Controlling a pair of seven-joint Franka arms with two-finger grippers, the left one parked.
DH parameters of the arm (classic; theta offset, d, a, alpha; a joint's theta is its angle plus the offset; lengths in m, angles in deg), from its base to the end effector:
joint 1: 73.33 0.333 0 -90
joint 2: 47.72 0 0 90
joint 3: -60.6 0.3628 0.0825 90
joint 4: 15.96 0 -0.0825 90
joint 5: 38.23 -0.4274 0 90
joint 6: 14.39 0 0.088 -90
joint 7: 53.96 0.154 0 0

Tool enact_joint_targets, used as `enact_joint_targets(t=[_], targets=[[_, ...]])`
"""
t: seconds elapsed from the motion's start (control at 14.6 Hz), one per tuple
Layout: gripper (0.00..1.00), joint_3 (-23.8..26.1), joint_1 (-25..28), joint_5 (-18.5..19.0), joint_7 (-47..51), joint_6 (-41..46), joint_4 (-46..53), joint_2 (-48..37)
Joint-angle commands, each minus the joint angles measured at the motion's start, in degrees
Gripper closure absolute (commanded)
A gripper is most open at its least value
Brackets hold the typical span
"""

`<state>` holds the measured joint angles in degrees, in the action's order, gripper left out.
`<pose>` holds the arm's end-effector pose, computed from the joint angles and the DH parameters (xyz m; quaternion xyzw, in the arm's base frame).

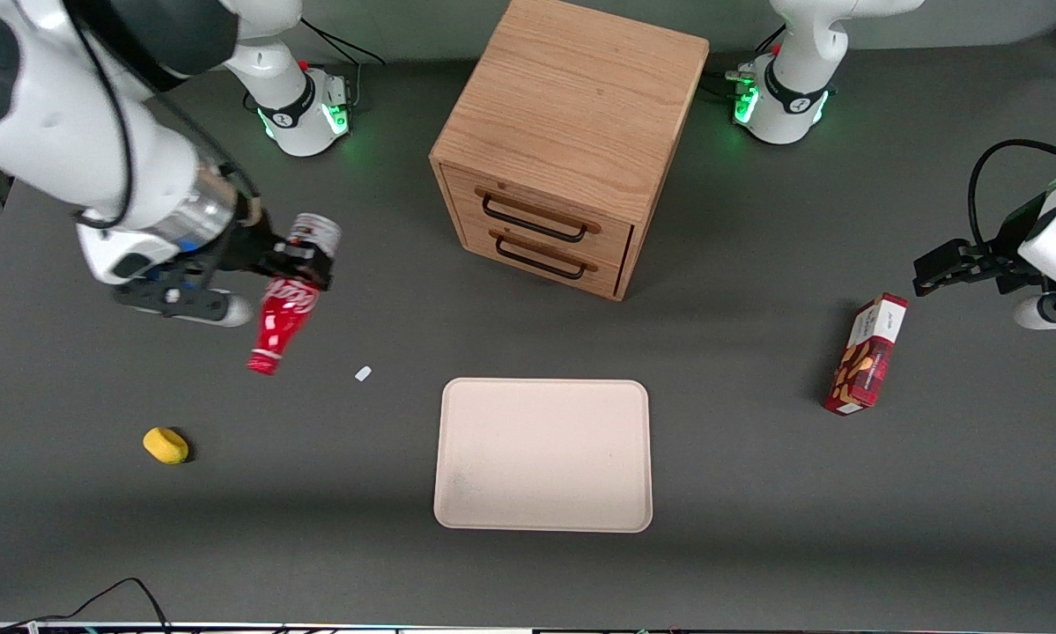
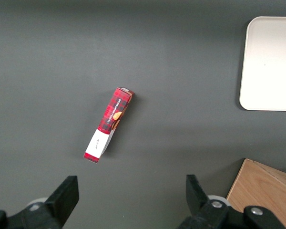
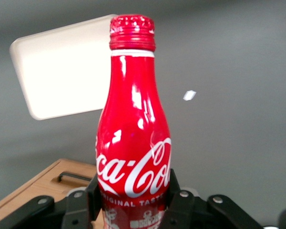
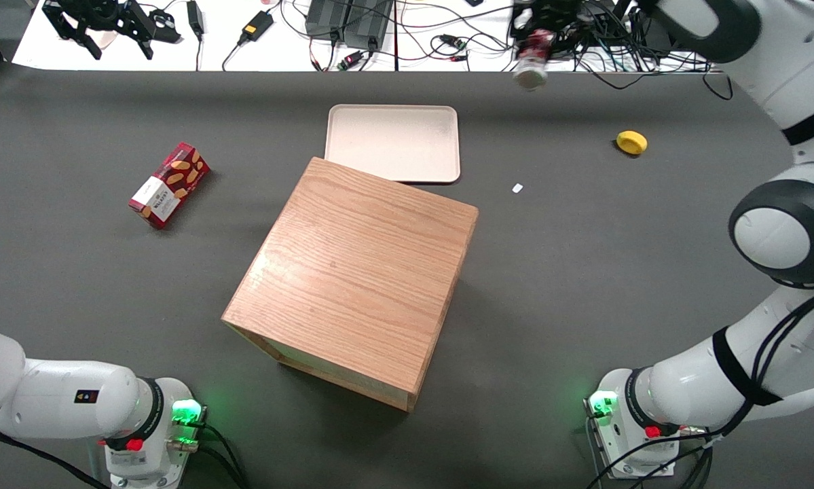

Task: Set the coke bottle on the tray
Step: 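Lift the bottle upright and carry it toward the cream tray, then lower the upright bottle onto the tray's edge area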

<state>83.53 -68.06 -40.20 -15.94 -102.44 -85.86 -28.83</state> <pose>0.6369 0.2934 0.6017 -0.9922 0.0947 0.0384 0.0708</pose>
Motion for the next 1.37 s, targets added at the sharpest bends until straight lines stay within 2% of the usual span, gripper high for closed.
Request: enact_joint_targets(t=[0.0,0.14,0.34,0.55,0.75,0.96,1.16,1.3], targets=[[1.00,3.87,0.09,-0.05,0.04,-4.47,5.84,8.08],[1.00,4.05,1.75,1.44,-0.40,-9.40,5.66,11.94],[1.00,7.38,3.78,10.30,1.08,-15.29,5.22,19.32],[1.00,8.36,4.31,18.74,5.66,-20.31,4.26,24.96],[1.00,8.27,4.31,20.17,4.79,-25.93,4.08,30.05],[1.00,7.40,3.95,20.96,-0.83,-29.36,4.17,35.50],[1.00,7.30,4.04,24.03,-1.02,-31.48,4.25,37.80],[1.00,6.00,3.78,24.65,-1.19,-32.62,4.60,39.21]])
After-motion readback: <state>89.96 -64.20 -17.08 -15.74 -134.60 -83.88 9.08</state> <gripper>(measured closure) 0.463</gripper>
